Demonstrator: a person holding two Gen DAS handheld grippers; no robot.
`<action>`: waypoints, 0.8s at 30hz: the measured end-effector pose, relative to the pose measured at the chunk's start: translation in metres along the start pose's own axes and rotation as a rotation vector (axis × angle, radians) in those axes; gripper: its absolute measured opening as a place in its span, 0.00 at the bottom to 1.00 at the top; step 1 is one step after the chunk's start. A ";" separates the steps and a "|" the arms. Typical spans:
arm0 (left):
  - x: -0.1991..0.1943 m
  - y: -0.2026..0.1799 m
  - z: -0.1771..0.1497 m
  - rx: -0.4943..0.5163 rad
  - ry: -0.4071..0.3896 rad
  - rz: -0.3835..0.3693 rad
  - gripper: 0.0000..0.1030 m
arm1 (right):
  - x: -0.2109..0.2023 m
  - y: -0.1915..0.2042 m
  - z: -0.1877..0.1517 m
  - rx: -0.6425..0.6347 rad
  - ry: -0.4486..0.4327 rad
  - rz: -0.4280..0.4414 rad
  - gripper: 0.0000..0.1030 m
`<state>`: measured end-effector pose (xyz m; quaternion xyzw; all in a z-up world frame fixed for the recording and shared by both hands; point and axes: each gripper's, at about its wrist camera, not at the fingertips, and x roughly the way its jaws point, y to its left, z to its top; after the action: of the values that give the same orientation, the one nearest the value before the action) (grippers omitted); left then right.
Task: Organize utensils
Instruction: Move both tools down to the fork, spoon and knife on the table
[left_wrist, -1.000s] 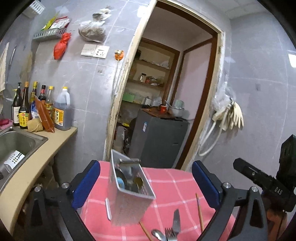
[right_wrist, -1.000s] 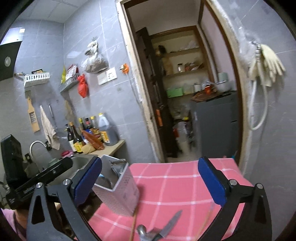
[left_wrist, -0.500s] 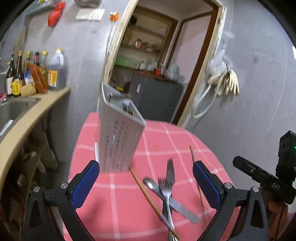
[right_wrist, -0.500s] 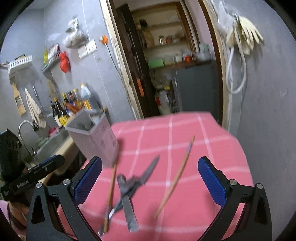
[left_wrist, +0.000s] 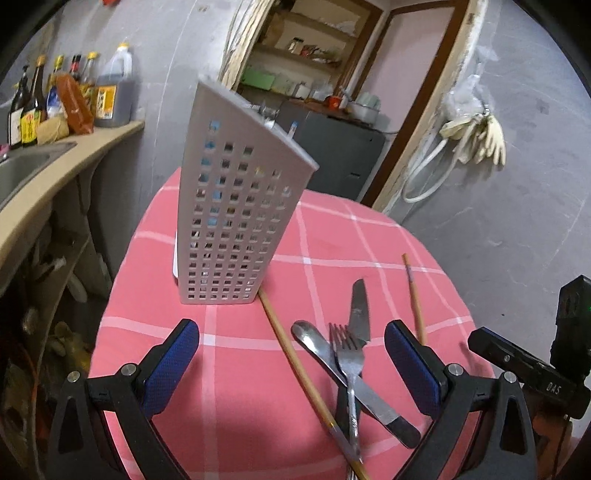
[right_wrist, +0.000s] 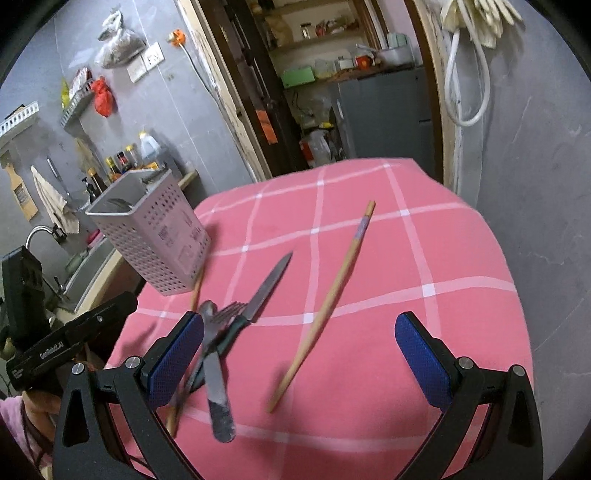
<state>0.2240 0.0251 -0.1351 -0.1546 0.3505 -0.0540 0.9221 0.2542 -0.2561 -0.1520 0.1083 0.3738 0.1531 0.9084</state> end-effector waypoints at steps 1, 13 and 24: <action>0.004 0.001 0.000 -0.005 0.006 0.002 0.97 | 0.003 -0.001 0.001 0.001 0.006 0.005 0.99; 0.032 -0.008 -0.001 -0.023 0.075 -0.024 0.81 | 0.043 -0.015 0.018 0.015 0.102 0.043 0.71; 0.040 -0.012 -0.003 -0.066 0.113 -0.102 0.48 | 0.073 -0.001 0.031 -0.046 0.172 0.149 0.38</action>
<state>0.2525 0.0045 -0.1584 -0.1993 0.3951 -0.0979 0.8914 0.3258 -0.2335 -0.1784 0.1014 0.4378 0.2373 0.8612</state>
